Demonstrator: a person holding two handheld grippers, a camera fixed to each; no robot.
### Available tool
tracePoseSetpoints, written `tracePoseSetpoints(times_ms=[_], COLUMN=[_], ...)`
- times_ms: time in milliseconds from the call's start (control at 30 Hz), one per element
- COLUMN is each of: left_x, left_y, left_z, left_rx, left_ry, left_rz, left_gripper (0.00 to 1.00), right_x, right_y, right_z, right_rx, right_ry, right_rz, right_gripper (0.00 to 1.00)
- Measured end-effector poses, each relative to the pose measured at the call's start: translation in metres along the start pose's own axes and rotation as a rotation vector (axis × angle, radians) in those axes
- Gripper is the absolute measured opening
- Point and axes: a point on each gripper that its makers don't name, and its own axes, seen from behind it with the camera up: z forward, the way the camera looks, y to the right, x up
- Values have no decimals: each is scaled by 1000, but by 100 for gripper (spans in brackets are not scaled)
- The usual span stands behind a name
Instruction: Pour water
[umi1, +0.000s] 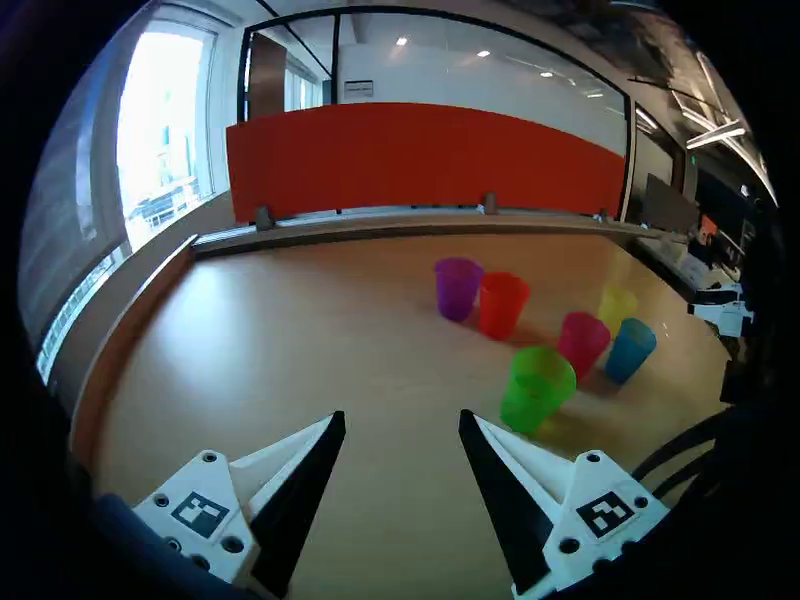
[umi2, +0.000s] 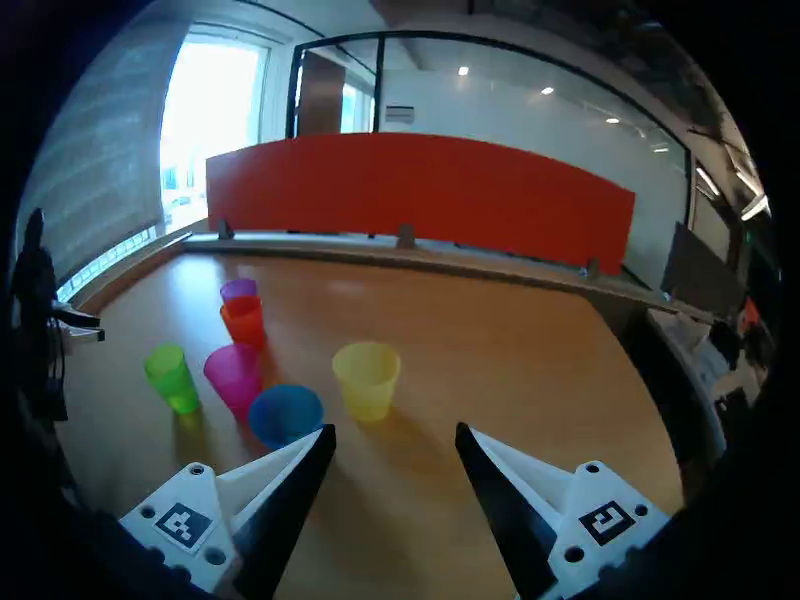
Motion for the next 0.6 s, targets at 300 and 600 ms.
tracePoseSetpoints(times_ms=[300,600], left_x=[40,79], left_y=[-22,-20], left_z=[-15,-25], left_rx=[40,29], left_ry=[100,193], left_rz=[-37,-26], left_gripper=[84,84], right_x=[53,96], right_y=[27,28], right_z=[-5,-8], right_rx=[-67,-69], right_ry=[156,258], right_rz=[49,43], right_gripper=[93,92])
